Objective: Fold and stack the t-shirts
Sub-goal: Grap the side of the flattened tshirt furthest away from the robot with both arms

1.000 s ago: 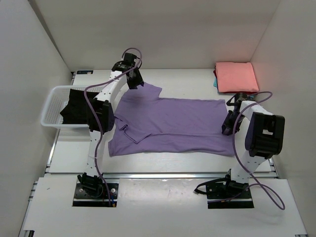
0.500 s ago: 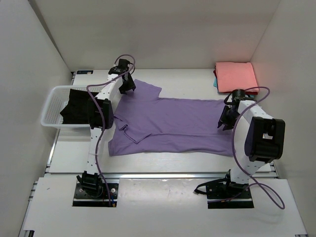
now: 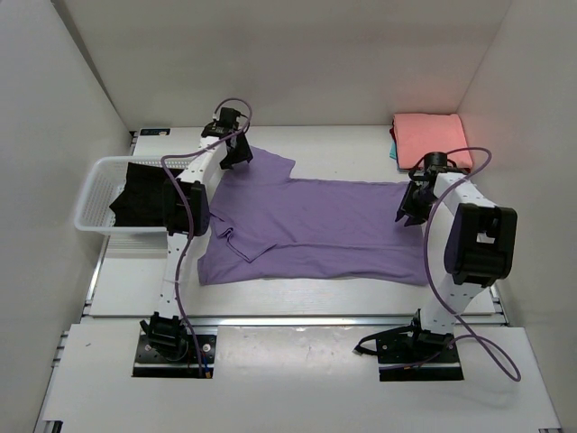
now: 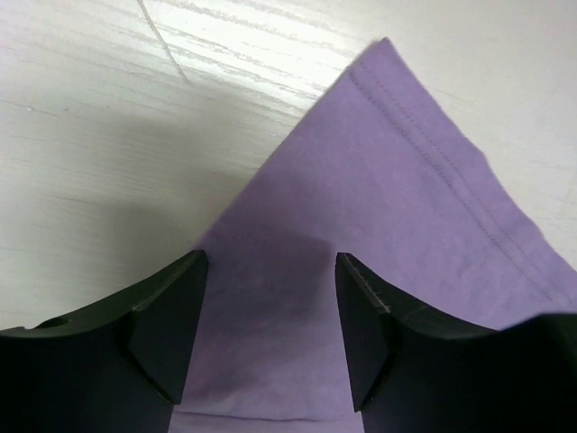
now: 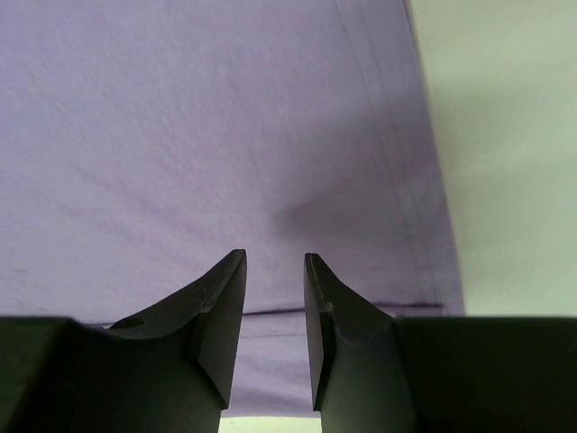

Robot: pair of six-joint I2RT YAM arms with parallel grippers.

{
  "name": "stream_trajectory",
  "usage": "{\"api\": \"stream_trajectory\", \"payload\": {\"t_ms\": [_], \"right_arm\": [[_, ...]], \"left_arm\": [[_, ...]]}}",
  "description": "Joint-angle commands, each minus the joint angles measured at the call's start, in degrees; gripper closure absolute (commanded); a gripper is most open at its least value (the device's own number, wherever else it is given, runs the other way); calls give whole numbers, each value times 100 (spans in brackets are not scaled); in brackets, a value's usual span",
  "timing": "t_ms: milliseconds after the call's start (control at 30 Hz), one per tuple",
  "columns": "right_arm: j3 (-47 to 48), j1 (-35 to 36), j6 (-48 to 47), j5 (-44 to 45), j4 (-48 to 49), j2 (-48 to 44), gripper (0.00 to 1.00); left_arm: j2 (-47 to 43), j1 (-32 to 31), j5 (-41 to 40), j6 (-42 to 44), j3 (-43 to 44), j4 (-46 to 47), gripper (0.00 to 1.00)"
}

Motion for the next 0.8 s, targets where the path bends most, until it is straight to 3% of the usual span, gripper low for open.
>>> {"api": "stream_trajectory", "payload": {"t_ms": [0,67,200,233,400,733,767], "right_arm": [[374,-40,-16,-53,45,120,70],[445,-67,-16,-53,19,243,70],[577,-145,89,-10,194,262,70],[586,-137,142,-53,316,288,70],[981,-216,432,104,730,621,64],[1560,-242,1065,508,1197,1403,57],[1640,-242,1109,640,1162,1465,46]], "left_arm": [[-20,59,37,40,166,-103,30],[33,-12,63,110,166,-121,30],[76,-56,195,85,140,-147,62],[94,-73,256,102,131,-165,65],[112,-91,389,164,113,-244,100],[-117,-12,1003,120,-36,-103,100],[-160,-29,1030,137,7,-68,100]]}}
